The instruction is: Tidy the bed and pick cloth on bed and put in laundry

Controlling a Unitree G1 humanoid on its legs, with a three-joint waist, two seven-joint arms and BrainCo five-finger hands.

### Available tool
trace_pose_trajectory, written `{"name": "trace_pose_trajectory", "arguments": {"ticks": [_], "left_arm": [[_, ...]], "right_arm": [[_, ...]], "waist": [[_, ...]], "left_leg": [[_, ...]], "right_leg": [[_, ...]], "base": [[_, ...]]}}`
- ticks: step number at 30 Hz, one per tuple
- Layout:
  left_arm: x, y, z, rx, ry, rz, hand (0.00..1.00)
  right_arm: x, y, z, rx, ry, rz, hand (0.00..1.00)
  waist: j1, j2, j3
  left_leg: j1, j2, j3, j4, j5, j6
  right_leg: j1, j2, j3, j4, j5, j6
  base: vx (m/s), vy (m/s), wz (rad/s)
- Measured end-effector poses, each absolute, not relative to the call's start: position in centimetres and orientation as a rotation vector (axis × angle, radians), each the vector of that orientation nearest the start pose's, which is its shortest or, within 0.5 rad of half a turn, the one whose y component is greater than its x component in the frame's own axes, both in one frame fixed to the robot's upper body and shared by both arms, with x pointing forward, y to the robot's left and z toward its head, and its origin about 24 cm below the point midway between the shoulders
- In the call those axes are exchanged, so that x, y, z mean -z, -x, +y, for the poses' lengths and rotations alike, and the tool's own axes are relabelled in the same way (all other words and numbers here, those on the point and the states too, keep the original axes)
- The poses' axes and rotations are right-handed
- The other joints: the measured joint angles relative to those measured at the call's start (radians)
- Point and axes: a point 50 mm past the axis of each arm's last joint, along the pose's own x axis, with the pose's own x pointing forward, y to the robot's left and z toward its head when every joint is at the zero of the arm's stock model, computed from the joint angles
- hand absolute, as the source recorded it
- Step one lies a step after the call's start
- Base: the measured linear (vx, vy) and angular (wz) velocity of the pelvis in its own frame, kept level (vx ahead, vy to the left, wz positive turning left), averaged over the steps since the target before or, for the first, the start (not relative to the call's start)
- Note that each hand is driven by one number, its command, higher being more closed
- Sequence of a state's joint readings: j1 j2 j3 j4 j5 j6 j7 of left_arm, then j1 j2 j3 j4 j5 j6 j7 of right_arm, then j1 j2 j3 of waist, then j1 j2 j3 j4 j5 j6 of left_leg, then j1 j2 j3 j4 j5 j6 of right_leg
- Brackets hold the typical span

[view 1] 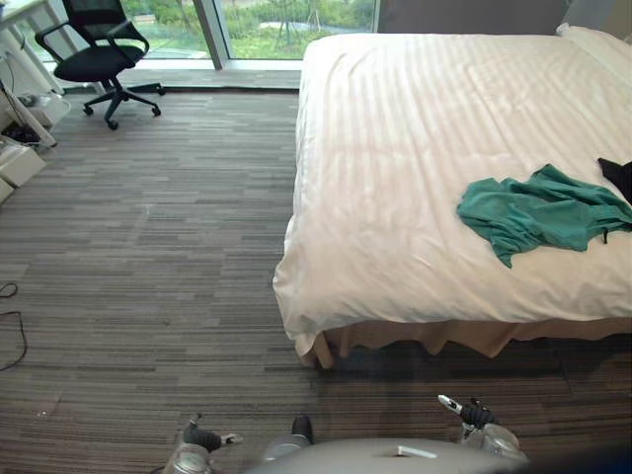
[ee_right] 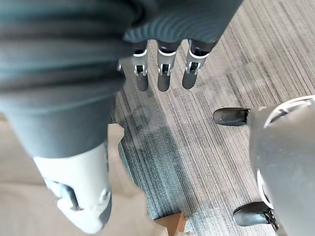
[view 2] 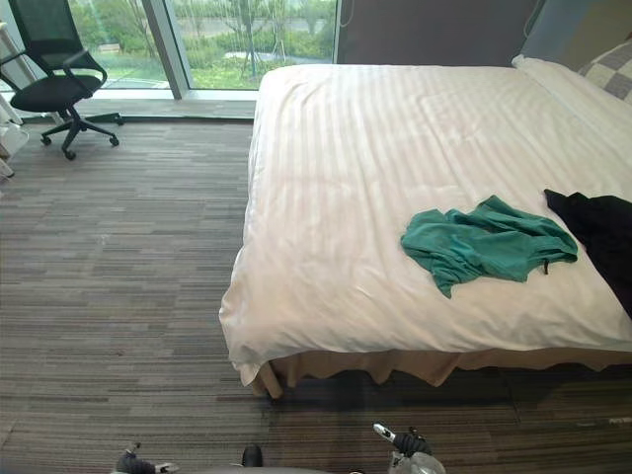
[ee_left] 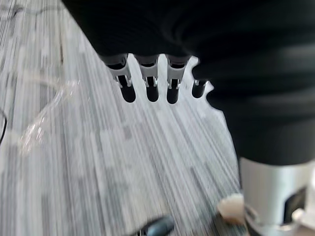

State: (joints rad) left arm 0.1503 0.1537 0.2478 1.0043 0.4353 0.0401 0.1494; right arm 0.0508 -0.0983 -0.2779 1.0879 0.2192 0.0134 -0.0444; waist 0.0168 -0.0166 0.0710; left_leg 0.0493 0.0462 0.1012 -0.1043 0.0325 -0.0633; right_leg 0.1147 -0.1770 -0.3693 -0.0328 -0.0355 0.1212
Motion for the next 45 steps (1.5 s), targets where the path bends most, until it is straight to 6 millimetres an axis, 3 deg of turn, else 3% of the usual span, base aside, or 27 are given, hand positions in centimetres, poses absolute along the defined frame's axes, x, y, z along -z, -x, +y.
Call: {"name": "trace_pose_trajectory", "arguments": {"ticks": [5, 11, 12, 16, 18, 21, 26, 33, 38, 42, 45], "left_arm": [[15.9, -7.5, 22.3, -0.248, -0.292, 1.164, 0.00], [15.8, -8.3, 21.9, -0.267, -0.249, 1.136, 0.00], [15.7, -8.5, 21.9, -0.275, -0.239, 1.123, 0.00], [15.0, -10.0, 22.0, -0.285, -0.221, 1.045, 0.00], [15.0, -10.0, 22.0, -0.299, -0.195, 1.044, 0.00], [15.1, -9.9, 21.7, -0.292, -0.184, 1.046, 0.00], [14.8, -9.8, 21.7, -0.301, -0.209, 1.027, 0.00], [14.2, -10.6, 20.2, -0.207, -0.252, 0.955, 0.00], [13.6, -11.0, 19.8, -0.204, -0.237, 0.903, 0.00], [13.2, -12.2, 19.9, -0.238, -0.213, 0.861, 0.00], [12.9, -13.2, 20.0, -0.267, -0.187, 0.835, 0.00]], "right_arm": [[16.1, -7.8, -22.9, 0.664, -0.423, 1.055, 0.00], [15.6, -8.9, -23.5, 0.755, -0.479, 0.974, 0.00], [14.8, -10.2, -24.7, 0.801, -0.513, 0.904, 1.00], [9.9, -14.6, -32.5, 0.921, -0.430, 0.627, 1.00], [7.4, -16.9, -34.0, 0.914, -0.389, 0.501, 1.00], [4.3, -20.1, -34.0, 0.844, -0.336, 0.348, 1.00], [-1.3, -25.6, -31.2, 0.632, -0.229, 0.120, 1.00], [-6.2, -30.5, -26.8, 0.404, -0.172, -0.050, 1.00], [-8.2, -33.1, -22.2, 0.234, -0.139, -0.094, 1.00], [-10.4, -35.0, -19.1, 0.139, -0.145, -0.147, 1.00], [-11.8, -35.8, -16.8, 0.070, -0.150, -0.184, 1.00]], "waist": [[-0.006, 0.000, -0.001], [-0.016, 0.002, -0.002], [-0.030, 0.001, -0.002], [-0.027, 0.003, -0.001], [-0.030, 0.002, -0.001], [-0.034, 0.004, -0.001], [-0.029, 0.005, -0.002], [-0.014, 0.006, -0.002], [0.031, 0.003, 0.009], [0.063, -0.006, 0.058], [0.105, -0.019, 0.086]], "left_leg": [[0.012, 0.005, 0.034, 0.001, -0.005, 0.000], [0.042, 0.007, 0.087, 0.001, -0.016, -0.008], [0.045, 0.006, 0.089, 0.001, -0.016, -0.008], [0.058, 0.005, 0.107, 0.001, -0.025, -0.002], [0.056, 0.006, 0.107, 0.001, -0.026, -0.002], [0.048, 0.005, 0.106, 0.001, -0.026, -0.001], [0.035, 0.004, 0.100, 0.006, -0.024, 0.001], [0.003, -0.002, 0.031, 0.006, -0.011, 0.010], [-0.032, -0.007, -0.032, 0.006, 0.011, 0.012], [-0.068, -0.011, -0.109, 0.002, 0.040, 0.010], [-0.103, -0.011, -0.150, 0.004, 0.060, 0.009]], "right_leg": [[-0.002, 0.004, 0.030, 0.001, 0.003, 0.004], [-0.001, 0.004, 0.082, 0.001, 0.004, 0.003], [-0.002, 0.002, 0.087, 0.002, 0.005, 0.002], [-0.007, 0.002, 0.108, 0.003, 0.014, -0.006], [-0.014, 0.003, 0.108, 0.002, 0.016, -0.002], [-0.023, 0.003, 0.111, 0.002, 0.017, 0.001], [-0.034, 0.003, 0.107, 0.000, 0.022, 0.004], [-0.022, 0.000, 0.051, -0.003, 0.022, 0.003], [-0.019, -0.001, -0.008, -0.003, 0.022, 0.003], [-0.013, 0.001, -0.082, -0.001, 0.021, 0.001], [-0.028, 0.003, -0.119, 0.011, 0.017, -0.003]], "base": [[0.05, -0.003, -0.14], [0.05, 0.005, -0.28], [0.02, 0.004, -0.21], [-0.03, 0.007, -0.16], [-0.05, -0.011, -0.06], [-0.04, -0.016, -0.03], [0.01, -0.005, 0.02], [0.02, -0.022, 0.26], [-0.03, -0.024, 0.36], [-0.09, -0.025, 0.54], [-0.07, -0.017, 0.44]]}}
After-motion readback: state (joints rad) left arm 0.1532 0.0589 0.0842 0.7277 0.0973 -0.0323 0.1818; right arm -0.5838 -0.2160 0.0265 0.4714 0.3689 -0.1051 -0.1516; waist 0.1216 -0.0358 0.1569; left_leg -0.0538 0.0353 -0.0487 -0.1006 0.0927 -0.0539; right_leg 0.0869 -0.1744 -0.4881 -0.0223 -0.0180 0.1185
